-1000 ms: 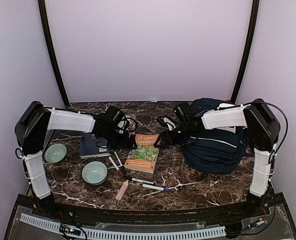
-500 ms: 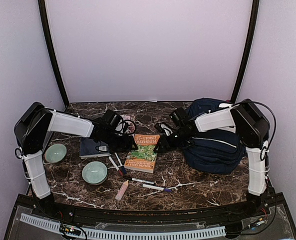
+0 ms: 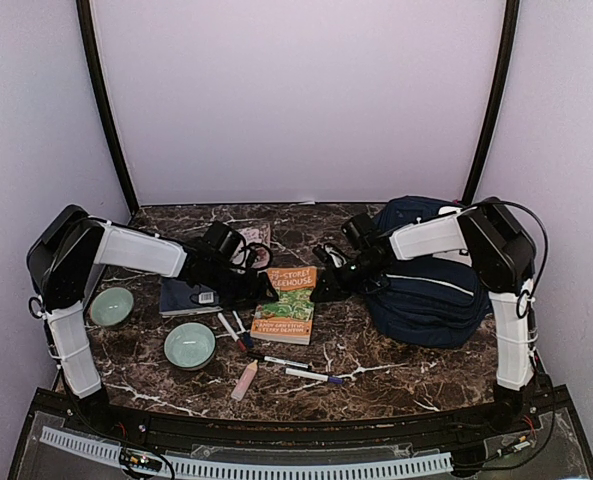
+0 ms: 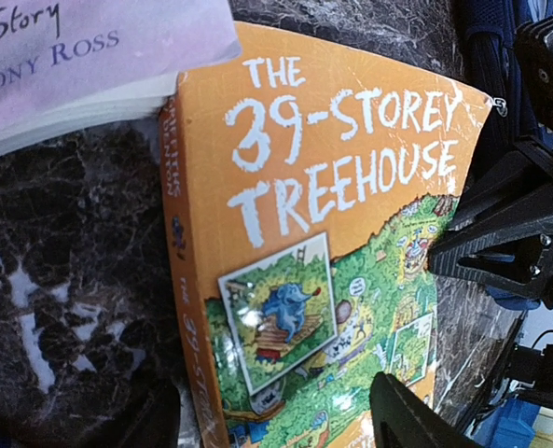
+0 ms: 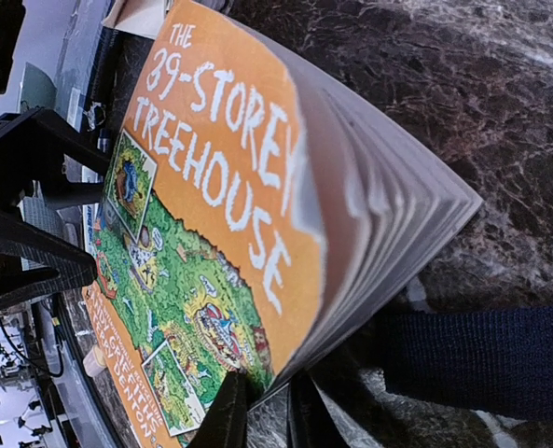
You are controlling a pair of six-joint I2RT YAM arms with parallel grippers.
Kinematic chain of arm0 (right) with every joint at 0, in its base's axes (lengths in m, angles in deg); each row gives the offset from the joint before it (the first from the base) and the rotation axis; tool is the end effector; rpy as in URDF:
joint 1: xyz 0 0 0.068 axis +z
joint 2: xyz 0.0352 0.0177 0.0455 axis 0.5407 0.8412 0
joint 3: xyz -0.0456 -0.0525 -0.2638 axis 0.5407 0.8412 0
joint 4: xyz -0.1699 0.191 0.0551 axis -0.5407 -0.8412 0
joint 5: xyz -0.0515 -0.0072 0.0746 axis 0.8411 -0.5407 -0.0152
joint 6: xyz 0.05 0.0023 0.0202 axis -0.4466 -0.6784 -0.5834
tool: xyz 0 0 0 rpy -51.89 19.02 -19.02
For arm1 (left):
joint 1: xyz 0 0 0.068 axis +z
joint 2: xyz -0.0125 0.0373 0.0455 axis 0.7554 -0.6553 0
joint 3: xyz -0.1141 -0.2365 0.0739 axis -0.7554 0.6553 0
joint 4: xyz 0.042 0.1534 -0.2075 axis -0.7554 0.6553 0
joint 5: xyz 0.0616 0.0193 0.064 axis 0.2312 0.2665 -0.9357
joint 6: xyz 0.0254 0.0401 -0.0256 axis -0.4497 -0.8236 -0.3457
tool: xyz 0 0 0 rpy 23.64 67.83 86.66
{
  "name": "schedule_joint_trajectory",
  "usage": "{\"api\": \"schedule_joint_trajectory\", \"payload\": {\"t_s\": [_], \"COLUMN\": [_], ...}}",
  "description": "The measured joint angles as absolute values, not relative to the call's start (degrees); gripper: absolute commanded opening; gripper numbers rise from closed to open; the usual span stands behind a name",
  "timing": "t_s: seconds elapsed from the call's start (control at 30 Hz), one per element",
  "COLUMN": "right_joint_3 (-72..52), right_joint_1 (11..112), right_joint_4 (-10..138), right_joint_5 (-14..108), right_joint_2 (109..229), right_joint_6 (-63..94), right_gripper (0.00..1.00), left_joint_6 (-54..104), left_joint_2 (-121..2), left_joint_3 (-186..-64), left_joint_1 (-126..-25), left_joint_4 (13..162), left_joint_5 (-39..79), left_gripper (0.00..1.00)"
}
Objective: Pack the student bag
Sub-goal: Pick up the book at the center of the board.
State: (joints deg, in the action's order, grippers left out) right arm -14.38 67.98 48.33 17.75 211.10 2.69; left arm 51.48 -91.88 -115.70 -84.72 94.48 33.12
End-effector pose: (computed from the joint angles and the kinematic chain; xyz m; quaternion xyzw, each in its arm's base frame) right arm 0.3449 0.2697 0.1224 -0.2047 0.8963 0.3845 0.0831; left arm 0.3059 -0.2357 0.1504 0.0461 0.9241 -0.3421 0.1638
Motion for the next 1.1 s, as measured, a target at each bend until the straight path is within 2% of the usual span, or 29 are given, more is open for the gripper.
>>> {"api": "schedule_joint_trajectory", "payload": {"t_s": [0.13, 0.47, 0.93, 1.1], "right_joint_3": [-14.8, -16.0, -16.1, -16.1], "right_joint_1": [67.5, 66.1, 65.8, 65.7], "right_joint_4": [48.0, 48.2, 48.8, 48.9], "right_joint_5": [16.3, 10.4, 9.2, 9.2], "right_joint_2": [211.8, 214.4, 214.8, 214.6], "right_joint_6": [1.4, 0.6, 1.1, 1.3], "right_gripper": [0.1, 0.09, 0.09, 0.1], "left_joint_6": [54.8, 63.9, 73.4, 75.1], "left_joint_2": [-91.2, -90.4, -90.4, -89.8], "left_joint_3": [-114.5, -110.0, -107.0, -106.2], "left_joint_1": [-84.7, -84.3, -84.2, -84.2], "left_joint_4": [93.6, 86.1, 78.8, 77.4], "left_joint_5": [33.7, 39.4, 43.7, 43.9], "left_gripper": [0.75, 0.68, 0.49, 0.39]}}
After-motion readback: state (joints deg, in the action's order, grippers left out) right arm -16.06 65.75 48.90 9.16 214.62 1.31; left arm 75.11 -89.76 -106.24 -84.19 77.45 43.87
